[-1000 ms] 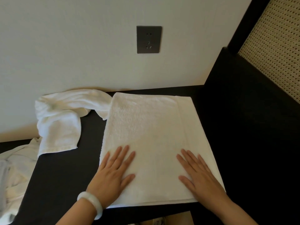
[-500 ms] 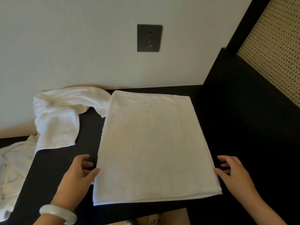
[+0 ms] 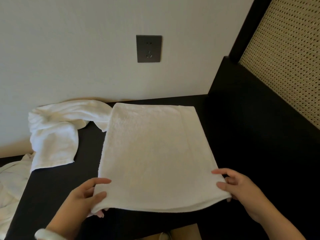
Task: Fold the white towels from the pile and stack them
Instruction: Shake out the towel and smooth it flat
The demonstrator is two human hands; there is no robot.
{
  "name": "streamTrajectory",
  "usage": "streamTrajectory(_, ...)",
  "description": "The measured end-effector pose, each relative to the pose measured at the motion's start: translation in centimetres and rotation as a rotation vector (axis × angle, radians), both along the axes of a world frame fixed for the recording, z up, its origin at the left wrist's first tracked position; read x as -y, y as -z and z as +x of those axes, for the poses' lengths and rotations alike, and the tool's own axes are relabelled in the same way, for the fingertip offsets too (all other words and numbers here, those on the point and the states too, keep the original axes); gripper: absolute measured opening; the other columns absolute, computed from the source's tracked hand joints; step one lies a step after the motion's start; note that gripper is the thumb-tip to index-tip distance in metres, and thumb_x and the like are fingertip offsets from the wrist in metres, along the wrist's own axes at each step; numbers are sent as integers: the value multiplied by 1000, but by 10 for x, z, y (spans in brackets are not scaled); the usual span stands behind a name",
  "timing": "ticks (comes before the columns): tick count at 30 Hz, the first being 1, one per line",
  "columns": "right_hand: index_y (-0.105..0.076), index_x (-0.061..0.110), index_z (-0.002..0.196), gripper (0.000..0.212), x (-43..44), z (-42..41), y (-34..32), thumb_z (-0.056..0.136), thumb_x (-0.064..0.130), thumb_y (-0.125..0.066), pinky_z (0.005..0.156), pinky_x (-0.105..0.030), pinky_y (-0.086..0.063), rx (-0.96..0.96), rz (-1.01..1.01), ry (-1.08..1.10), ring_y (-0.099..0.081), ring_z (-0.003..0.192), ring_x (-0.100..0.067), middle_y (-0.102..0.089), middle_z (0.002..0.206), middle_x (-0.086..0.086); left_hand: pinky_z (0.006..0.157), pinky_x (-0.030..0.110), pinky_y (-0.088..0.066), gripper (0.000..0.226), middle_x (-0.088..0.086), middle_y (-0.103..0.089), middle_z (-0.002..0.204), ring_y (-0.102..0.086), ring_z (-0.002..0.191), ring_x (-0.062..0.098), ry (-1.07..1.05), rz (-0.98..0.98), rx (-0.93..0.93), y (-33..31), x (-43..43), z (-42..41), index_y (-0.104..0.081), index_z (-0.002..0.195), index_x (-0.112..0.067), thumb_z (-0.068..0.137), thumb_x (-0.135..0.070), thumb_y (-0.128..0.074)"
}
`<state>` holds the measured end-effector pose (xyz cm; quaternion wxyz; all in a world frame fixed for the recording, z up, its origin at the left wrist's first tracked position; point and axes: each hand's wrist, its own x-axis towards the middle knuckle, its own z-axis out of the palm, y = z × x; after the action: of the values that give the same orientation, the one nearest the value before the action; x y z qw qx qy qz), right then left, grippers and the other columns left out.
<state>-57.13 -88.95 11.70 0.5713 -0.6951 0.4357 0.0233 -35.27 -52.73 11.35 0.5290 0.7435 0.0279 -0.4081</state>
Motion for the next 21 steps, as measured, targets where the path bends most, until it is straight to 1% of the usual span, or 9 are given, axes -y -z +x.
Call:
streamTrajectory(3,-79,21,91,13,9,13,-11,84,15,-70,78,-45,-61,97,171,106,-72,90,-28,-75,96,-5,55,32,-59,19,20,-73,97,-72,73,31,-131,-92,-53,0,5,17,-75,100,-9,89,-1,-62)
streamTrajectory(7,-80,8,91,21,28,51,-22,73,13,-72,69,-31,-59,321,407,339,-73,91,-23,-75,102,-12,66,33,-62,32,22,-72,106,-72,94,31,-315,-299,-127,-8,26,53,-65,113,3,82,-4,-63)
streamTrajectory(9,-76,0,98,25,36,79,-24,76,8,-70,66,-30,-60,481,498,471,-74,88,-23,-74,104,-17,75,35,-61,40,22,-71,110,-71,100,31,-381,-435,-127,-18,43,71,-61,119,5,80,-6,-65)
streamTrajectory(11,-64,1,122,44,39,110,-21,79,7,-69,76,-35,-61,570,509,486,-72,98,-27,-69,116,-19,87,38,-58,43,20,-69,115,-69,106,30,-368,-522,-62,-25,64,87,-54,128,4,88,-7,-64)
streamTrajectory(13,-42,20,147,67,32,140,-11,87,15,-70,98,-37,-51,380,141,275,-60,121,-22,-55,139,-6,101,42,-49,49,16,-63,128,-63,116,29,-237,-395,136,-24,87,97,-46,139,-3,93,-11,-62)
streamTrajectory(15,-22,36,154,73,26,163,7,94,29,-63,112,-37,-32,43,-530,-68,-39,139,-18,-36,154,6,111,41,-38,58,6,-47,147,-48,132,26,38,-21,535,-17,106,103,-36,148,-16,95,-23,-62)
streamTrajectory(16,-16,37,155,73,22,174,15,96,34,-59,117,-35,-22,-6,-787,-219,-28,145,-16,-28,159,8,114,39,-32,63,1,-36,155,-38,140,23,212,154,761,-10,113,106,-30,152,-21,96,-31,-59)
streamTrajectory(18,-9,37,156,70,18,192,33,99,41,-49,118,-31,-3,-10,-990,-440,-10,151,-13,-13,164,9,121,39,-13,68,-3,-10,164,-10,151,19,552,393,1063,4,124,112,-12,157,-27,100,-44,-46)
streamTrajectory(21,1,36,156,63,13,203,57,102,50,-29,119,-36,12,-181,-1032,-658,10,151,-12,5,166,7,120,52,6,66,-6,23,161,22,148,21,847,662,1043,24,130,116,14,154,-34,102,-54,-22)
